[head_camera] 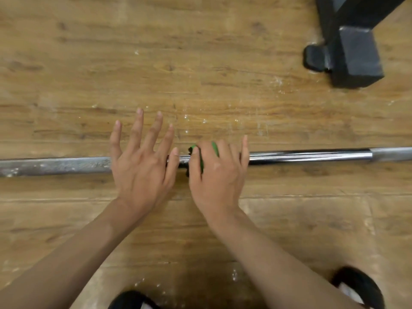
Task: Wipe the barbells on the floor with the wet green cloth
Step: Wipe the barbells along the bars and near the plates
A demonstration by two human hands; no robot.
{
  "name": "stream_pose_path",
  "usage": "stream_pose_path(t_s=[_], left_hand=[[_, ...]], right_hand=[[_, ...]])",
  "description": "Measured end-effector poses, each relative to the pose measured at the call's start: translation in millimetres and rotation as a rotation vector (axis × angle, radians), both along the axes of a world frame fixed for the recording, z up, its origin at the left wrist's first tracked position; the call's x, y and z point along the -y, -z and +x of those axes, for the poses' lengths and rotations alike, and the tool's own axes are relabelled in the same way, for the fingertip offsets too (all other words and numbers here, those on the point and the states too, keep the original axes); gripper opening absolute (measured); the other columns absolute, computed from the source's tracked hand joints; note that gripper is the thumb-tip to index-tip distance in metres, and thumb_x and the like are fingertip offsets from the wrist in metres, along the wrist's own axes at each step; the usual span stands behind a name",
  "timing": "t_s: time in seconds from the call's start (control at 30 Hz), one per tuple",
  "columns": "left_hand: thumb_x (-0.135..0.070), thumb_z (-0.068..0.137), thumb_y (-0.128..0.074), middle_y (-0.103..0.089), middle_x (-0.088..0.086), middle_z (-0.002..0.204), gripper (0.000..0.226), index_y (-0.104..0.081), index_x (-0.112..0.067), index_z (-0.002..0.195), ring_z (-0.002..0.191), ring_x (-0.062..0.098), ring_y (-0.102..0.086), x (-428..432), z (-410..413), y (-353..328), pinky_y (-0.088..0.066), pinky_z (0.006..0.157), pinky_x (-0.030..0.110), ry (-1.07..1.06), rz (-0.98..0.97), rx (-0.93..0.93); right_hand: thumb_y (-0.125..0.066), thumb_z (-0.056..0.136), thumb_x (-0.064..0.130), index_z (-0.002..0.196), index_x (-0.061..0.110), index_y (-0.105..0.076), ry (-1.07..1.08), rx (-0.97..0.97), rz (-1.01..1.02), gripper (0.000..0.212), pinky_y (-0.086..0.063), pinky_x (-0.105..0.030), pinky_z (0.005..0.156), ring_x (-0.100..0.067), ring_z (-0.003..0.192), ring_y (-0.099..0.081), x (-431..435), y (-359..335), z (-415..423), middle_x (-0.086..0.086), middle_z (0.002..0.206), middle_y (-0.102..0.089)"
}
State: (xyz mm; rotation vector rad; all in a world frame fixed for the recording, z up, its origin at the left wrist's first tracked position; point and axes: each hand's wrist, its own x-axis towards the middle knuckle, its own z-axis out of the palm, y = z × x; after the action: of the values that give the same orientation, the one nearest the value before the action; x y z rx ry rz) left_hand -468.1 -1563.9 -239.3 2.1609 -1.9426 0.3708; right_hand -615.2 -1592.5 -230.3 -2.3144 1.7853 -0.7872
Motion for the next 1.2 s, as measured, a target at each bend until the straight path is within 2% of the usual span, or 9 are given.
stream_pose_path(t_s=[0.13, 0.23, 0.33, 0.5, 0.6, 0.77, 0.87, 1.07, 1.2], left_hand=[[-0.041, 0.111, -0.031, -0.047, 0.012, 0.159, 0.052, -0.062, -0.015, 0.144, 0.156, 0.035, -0.027, 11.3, 8.7, -0.2, -0.016, 0.125, 0.060, 0.016, -0.007, 0.008], [-0.041, 0.110, -0.031, -0.049, 0.012, 0.158, 0.052, -0.065, -0.015, 0.141, 0.155, 0.035, -0.030, 18.8, 9.2, -0.4, -0.018, 0.125, 0.059, -0.004, -0.021, 0.012], [-0.040, 0.110, -0.031, -0.053, 0.011, 0.155, 0.052, -0.066, -0.015, 0.139, 0.153, 0.036, -0.034, 24.2, 8.3, -0.5, -0.021, 0.124, 0.059, -0.011, -0.040, 0.000], [-0.039, 0.111, -0.026, -0.052, 0.013, 0.155, 0.055, -0.062, -0.014, 0.144, 0.154, 0.036, -0.033, 27.4, 16.7, -1.3, -0.020, 0.125, 0.057, 0.055, -0.014, 0.005], [-0.039, 0.112, -0.025, -0.053, 0.016, 0.154, 0.056, -0.060, -0.013, 0.145, 0.153, 0.037, -0.034, 28.2, 22.3, -0.7, -0.020, 0.125, 0.057, 0.089, -0.008, 0.007], [-0.040, 0.111, -0.026, -0.054, 0.015, 0.153, 0.055, -0.061, -0.014, 0.144, 0.152, 0.037, -0.037, 26.7, 20.9, -0.9, -0.021, 0.125, 0.055, 0.077, -0.014, 0.009], [-0.040, 0.110, -0.028, -0.057, 0.011, 0.151, 0.054, -0.063, -0.015, 0.142, 0.151, 0.035, -0.038, 27.5, 14.4, -1.5, -0.023, 0.125, 0.055, 0.056, -0.020, 0.013], [-0.043, 0.109, -0.035, -0.061, 0.013, 0.146, 0.053, -0.068, -0.011, 0.135, 0.147, 0.035, -0.045, 29.3, 22.4, 2.6, -0.030, 0.122, 0.054, 0.110, -0.086, 0.043], [-0.043, 0.108, -0.034, -0.061, 0.013, 0.146, 0.054, -0.068, -0.011, 0.135, 0.147, 0.037, -0.044, 32.7, 22.6, 3.3, -0.030, 0.121, 0.056, 0.093, -0.089, 0.033]], right_hand=[[-0.043, 0.109, 0.035, 0.116, 0.019, -0.072, -0.152, -0.158, -0.022, 0.034, -0.022, -0.055, 0.125, -0.024, 0.094, -0.063, 23.8, -1.3, -50.4, -0.004, 0.101, -0.070], [-0.042, 0.108, 0.032, 0.111, 0.015, -0.070, 0.122, -0.187, -0.026, 0.034, -0.024, -0.060, 0.122, -0.037, 0.095, -0.061, 53.3, 3.2, -119.1, -0.011, 0.093, -0.065], [-0.050, 0.103, 0.023, 0.104, 0.012, -0.070, 0.364, -0.087, -0.004, 0.022, -0.024, -0.058, 0.123, -0.038, 0.099, -0.058, 58.2, 7.7, -103.2, -0.012, 0.094, -0.063], [-0.042, 0.107, 0.032, 0.114, 0.021, -0.071, -0.068, -0.085, 0.006, 0.032, -0.020, -0.052, 0.127, -0.025, 0.099, -0.061, 26.9, 1.5, -3.9, -0.003, 0.104, -0.067], [-0.041, 0.109, 0.037, 0.129, 0.023, -0.067, -0.177, -0.169, -0.007, 0.035, -0.017, -0.054, 0.127, -0.024, 0.107, -0.062, 36.5, 1.1, -34.4, -0.003, 0.116, -0.068], [-0.043, 0.109, 0.029, 0.131, 0.017, -0.066, 0.226, -0.168, -0.017, 0.034, -0.017, -0.062, 0.124, -0.032, 0.135, -0.051, 61.2, 9.1, -128.6, -0.011, 0.131, -0.064], [-0.048, 0.105, 0.018, 0.124, 0.011, -0.069, 0.399, -0.033, -0.033, 0.030, -0.022, -0.062, 0.123, -0.036, 0.141, -0.047, 53.5, 10.5, -88.5, -0.016, 0.133, -0.064], [-0.044, 0.108, 0.033, 0.142, 0.025, -0.060, -0.212, -0.128, -0.003, 0.038, -0.009, -0.054, 0.129, -0.029, 0.147, -0.042, 13.7, 10.5, -5.9, -0.008, 0.147, -0.056], [-0.035, 0.112, 0.037, 0.142, 0.020, -0.061, -0.122, -0.183, -0.063, 0.043, -0.012, -0.057, 0.127, -0.033, 0.141, -0.049, 44.6, 17.8, -85.3, -0.014, 0.142, -0.060]])
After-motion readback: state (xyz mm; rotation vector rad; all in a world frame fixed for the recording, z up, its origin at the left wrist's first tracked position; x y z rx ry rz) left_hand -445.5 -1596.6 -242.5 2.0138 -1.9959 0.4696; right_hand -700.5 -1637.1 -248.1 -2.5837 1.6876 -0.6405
